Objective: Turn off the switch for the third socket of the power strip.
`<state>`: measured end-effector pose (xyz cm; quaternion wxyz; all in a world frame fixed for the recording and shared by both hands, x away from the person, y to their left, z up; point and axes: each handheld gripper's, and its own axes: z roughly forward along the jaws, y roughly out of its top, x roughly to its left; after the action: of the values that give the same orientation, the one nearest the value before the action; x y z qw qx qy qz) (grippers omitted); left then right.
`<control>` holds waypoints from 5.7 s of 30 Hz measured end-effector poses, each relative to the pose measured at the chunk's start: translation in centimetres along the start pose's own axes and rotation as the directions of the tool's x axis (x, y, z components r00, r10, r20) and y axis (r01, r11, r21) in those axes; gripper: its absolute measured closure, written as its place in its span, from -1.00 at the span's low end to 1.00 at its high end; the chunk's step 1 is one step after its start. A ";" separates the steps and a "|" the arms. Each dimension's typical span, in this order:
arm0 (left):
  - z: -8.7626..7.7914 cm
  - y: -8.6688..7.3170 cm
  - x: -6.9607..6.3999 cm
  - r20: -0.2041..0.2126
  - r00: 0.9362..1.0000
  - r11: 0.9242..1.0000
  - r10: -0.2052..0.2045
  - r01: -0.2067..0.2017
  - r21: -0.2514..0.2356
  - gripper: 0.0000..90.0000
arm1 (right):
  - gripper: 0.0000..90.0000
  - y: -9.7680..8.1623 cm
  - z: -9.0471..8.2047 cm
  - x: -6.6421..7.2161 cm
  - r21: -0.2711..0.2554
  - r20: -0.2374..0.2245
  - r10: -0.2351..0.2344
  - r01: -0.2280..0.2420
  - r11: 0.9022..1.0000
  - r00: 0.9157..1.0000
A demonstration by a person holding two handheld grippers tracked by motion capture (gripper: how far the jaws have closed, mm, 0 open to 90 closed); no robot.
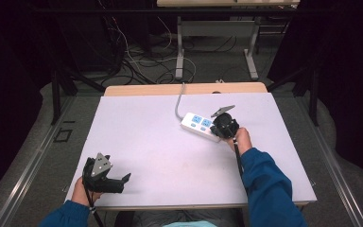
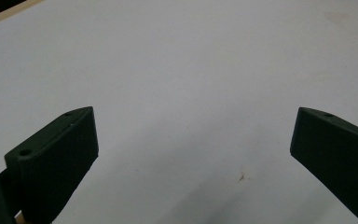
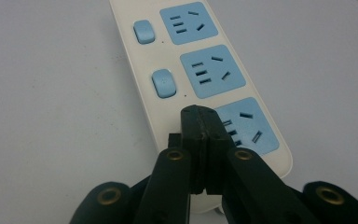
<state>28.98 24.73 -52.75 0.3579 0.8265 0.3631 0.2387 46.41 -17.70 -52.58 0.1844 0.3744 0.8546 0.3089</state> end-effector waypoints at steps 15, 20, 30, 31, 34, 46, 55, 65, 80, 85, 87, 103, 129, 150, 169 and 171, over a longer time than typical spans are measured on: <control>0.0 0.0 0.1 -0.010 1.000 1.000 0.012 -0.012 -0.002 -0.98 | 1.00 0.0 0.0 0.0 -0.002 0.005 0.001 -0.001 1.000 1.000; 0.0 0.0 0.0 -0.002 1.000 1.000 0.004 -0.004 0.001 -0.98 | 1.00 0.0 0.0 0.0 -0.002 0.009 0.008 -0.008 1.000 1.000; 0.0 0.0 0.0 -0.001 1.000 1.000 0.007 -0.007 0.004 -0.98 | 1.00 0.0 0.0 0.1 -0.001 0.008 0.005 -0.005 1.000 1.000; 0.0 0.0 0.0 -0.002 1.000 1.000 0.007 -0.007 0.004 -0.98 | 1.00 0.0 0.1 0.1 -0.002 0.002 0.008 -0.008 1.000 1.000; 0.0 0.0 0.0 -0.001 1.000 1.000 0.010 -0.010 0.006 -0.98 | 1.00 0.0 0.1 0.1 -0.011 0.006 0.007 -0.007 1.000 1.000; 0.0 0.0 0.0 -0.003 1.000 1.000 0.006 -0.006 0.002 -0.98 | 1.00 -0.1 0.2 0.2 -0.009 0.012 0.006 -0.006 1.000 1.000; 0.0 0.0 0.0 -0.004 1.000 1.000 0.006 -0.006 0.001 -0.98 | 1.00 -0.1 0.1 0.1 -0.002 0.012 0.015 -0.015 1.000 1.000; 0.0 0.0 0.0 0.000 1.000 1.000 0.007 -0.007 0.008 -0.98 | 1.00 -0.1 0.1 0.0 -0.005 -0.002 0.027 -0.027 1.000 1.000; 0.0 0.0 0.0 -0.002 1.000 1.000 0.008 -0.008 0.000 -0.98 | 1.00 0.1 0.4 0.5 -0.019 0.006 0.018 -0.018 1.000 1.000; 0.0 0.0 0.0 -0.002 1.000 1.000 0.007 -0.007 0.000 -0.98 | 1.00 0.0 0.4 0.4 -0.017 -0.003 0.010 -0.010 1.000 1.000; 0.0 0.0 0.0 -0.001 1.000 1.000 0.008 -0.008 0.001 -0.98 | 1.00 0.0 0.4 0.4 -0.018 -0.005 0.016 -0.016 1.000 1.000; 0.0 0.0 0.0 -0.009 1.000 1.000 0.020 -0.020 -0.005 -0.98 | 1.00 0.1 0.1 0.2 -0.035 0.008 -0.003 0.003 0.999 1.000; -0.1 0.1 0.1 -0.005 1.000 1.000 0.021 -0.021 -0.005 -0.98 | 0.47 0.3 -2.4 0.4 -0.135 -0.001 0.027 -0.027 0.990 1.000; -0.1 0.0 0.1 0.001 1.000 1.000 0.004 -0.004 -0.005 -0.98 | -0.71 -0.5 -5.8 1.0 -0.209 -0.076 0.032 -0.048 0.977 0.997; -0.1 0.0 0.2 -0.005 1.000 1.000 0.011 -0.011 -0.010 -0.98 | -1.00 -3.8 -9.3 1.8 -0.226 -0.075 0.025 -0.041 0.973 0.997; -0.1 0.0 0.2 -0.005 1.000 1.000 0.011 -0.011 -0.010 -0.98 | -1.00 -4.2 -9.6 1.8 -0.227 -0.074 0.028 -0.044 0.973 0.997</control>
<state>29.01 24.91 -52.60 0.3600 0.8260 0.3583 0.2444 37.76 -22.32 -48.45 0.1906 0.3549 0.8126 0.4212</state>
